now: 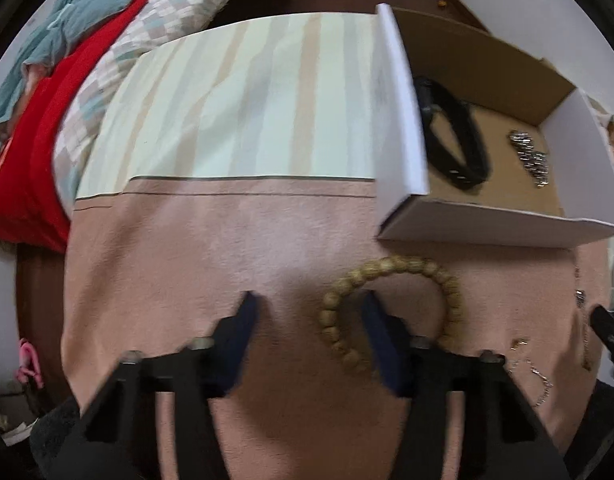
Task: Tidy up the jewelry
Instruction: 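Grasp the wooden bead bracelet with the left gripper, then lower the bead bracelet into the white box and open the left gripper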
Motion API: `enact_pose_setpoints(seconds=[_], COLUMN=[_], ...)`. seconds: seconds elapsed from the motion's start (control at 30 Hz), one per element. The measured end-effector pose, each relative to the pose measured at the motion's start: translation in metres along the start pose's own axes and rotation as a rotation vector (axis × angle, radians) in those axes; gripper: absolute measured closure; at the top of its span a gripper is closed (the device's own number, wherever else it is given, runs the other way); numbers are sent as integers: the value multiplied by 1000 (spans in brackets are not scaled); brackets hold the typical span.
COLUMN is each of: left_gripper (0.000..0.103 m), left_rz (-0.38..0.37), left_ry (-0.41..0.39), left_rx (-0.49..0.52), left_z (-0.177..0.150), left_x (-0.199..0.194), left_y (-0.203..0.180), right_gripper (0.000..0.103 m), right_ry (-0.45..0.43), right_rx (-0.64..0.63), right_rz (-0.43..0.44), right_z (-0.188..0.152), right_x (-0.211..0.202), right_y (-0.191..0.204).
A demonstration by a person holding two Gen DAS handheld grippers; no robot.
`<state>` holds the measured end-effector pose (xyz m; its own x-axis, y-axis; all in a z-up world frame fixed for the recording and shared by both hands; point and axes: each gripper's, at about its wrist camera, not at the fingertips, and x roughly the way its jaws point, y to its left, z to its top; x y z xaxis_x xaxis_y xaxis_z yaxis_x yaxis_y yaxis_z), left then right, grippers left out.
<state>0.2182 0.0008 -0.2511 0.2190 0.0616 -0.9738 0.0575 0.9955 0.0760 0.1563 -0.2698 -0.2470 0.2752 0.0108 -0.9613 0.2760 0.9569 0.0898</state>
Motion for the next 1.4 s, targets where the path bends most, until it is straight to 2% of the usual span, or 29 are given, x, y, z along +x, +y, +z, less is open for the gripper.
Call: enact_pose_setpoints(seconds=[0.03, 0.07, 0.1, 0.2, 0.27, 0.3, 0.33, 0.6, 0.77, 0.97, 1.23, 1.4], left_gripper=[77, 92, 96, 96, 96, 96, 96, 96, 96, 96, 96, 96], left_rz=[-9, -12, -15, -17, -16, -19, -23, -66, -111, -149, -223, -231], left_ry=[-2, -2, 1, -5, -15, -21, -28, -96, -147, -195, -257, -297], left_rx=[18, 29, 34, 36, 36, 37, 38, 60, 70, 80, 82, 87], left_z=[-1, -2, -3, -7, -9, -10, -12, -22, -22, -8, 11, 34], left_x=[-1, -2, -3, -5, -8, -11, -15, -64, -102, -130, -181, -196], left_y=[-4, -6, -8, -9, -9, -9, -11, -23, -25, -16, -12, -13], right_gripper=[32, 32, 32, 36, 59, 86, 102, 103, 103, 103, 103, 103], right_ry=[4, 10, 17, 12, -11, -22, -15, -26, -54, -123, -225, -275], right_rx=[-12, -19, -26, -56, -77, -85, -86, -11, 12, 21, -6, -67], right_rz=[-11, -19, -26, -58, -68, -68, -62, 64, 130, 196, 319, 334], right_z=[2, 2, 2, 1, 0, 0, 1, -6, -12, -10, 17, 46], right_x=[5, 8, 12, 17, 16, 13, 13, -9, -43, -93, -162, -182], right_y=[3, 5, 6, 11, 14, 15, 15, 9, 8, 5, 19, 42])
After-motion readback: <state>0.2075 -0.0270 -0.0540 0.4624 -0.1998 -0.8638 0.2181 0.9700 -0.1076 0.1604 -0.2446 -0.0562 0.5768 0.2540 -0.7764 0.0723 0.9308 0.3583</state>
